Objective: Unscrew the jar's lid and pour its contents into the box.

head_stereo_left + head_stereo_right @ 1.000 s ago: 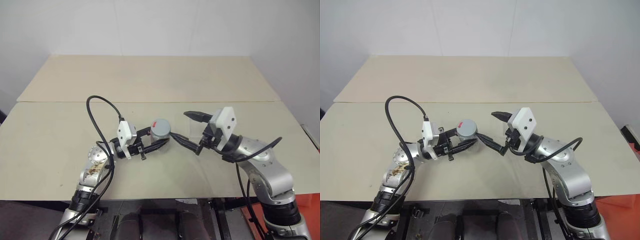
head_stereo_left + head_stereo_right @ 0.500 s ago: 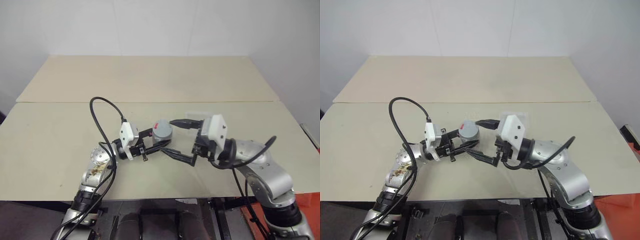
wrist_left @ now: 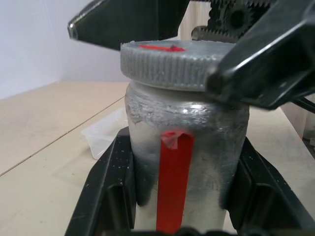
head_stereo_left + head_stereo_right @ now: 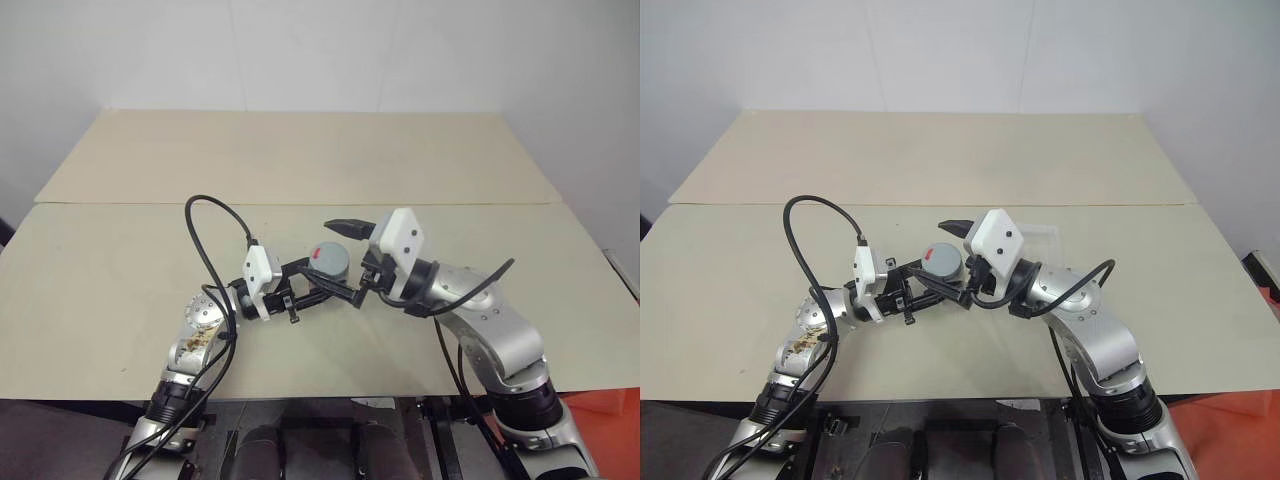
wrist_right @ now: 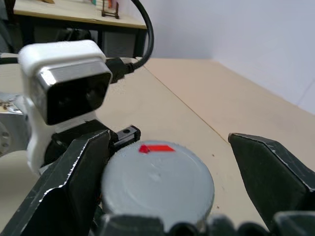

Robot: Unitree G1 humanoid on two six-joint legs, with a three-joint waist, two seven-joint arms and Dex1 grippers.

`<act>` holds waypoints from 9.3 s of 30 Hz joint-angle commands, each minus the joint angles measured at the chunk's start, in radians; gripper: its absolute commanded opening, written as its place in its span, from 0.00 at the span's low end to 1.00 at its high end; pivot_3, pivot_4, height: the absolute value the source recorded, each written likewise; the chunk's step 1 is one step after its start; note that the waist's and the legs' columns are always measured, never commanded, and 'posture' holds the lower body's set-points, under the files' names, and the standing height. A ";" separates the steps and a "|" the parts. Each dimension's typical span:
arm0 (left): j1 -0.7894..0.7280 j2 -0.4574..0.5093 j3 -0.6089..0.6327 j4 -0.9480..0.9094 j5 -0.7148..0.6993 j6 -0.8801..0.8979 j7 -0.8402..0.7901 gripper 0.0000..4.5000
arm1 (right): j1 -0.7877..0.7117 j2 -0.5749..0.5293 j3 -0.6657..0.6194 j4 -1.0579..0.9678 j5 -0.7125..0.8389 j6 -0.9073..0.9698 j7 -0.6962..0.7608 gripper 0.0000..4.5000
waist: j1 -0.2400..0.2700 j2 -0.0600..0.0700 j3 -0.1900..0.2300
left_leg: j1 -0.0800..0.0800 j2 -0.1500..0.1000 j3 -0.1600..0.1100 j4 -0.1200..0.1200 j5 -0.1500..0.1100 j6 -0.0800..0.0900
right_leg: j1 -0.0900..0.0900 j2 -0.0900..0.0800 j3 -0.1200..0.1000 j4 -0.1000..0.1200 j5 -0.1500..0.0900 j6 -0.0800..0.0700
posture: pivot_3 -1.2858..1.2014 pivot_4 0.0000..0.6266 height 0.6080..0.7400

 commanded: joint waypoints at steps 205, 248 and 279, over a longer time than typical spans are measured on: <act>-1.297 -0.374 -0.966 1.401 1.623 -0.368 1.430 0.43 | 0.687 -0.170 -0.505 -0.571 0.029 0.462 -0.358 0.99 | 0.028 -0.001 0.001 | -0.020 -0.020 -0.013 0.017 -0.007 0.013 | -0.007 -0.012 0.001 0.002 0.001 0.016 | 0.52 0.24 1.00; -0.646 -0.316 0.187 1.098 0.366 -0.314 0.552 0.43 | 0.440 -0.259 -0.351 -0.357 -0.011 0.374 -0.250 0.99 | 0.024 0.000 0.000 | -0.013 -0.021 -0.017 0.020 -0.007 0.013 | 0.003 -0.012 -0.002 0.004 0.001 0.016 | 0.52 0.24 1.00; 0.045 -0.128 0.117 -0.148 0.262 0.251 0.533 0.99 | 0.398 -0.293 -0.336 -0.252 -0.064 0.280 -0.173 1.00 | 0.000 0.002 -0.002 | -0.009 -0.019 -0.018 0.019 -0.006 0.012 | 0.004 -0.012 -0.002 0.005 0.002 0.015 | 0.52 0.24 1.00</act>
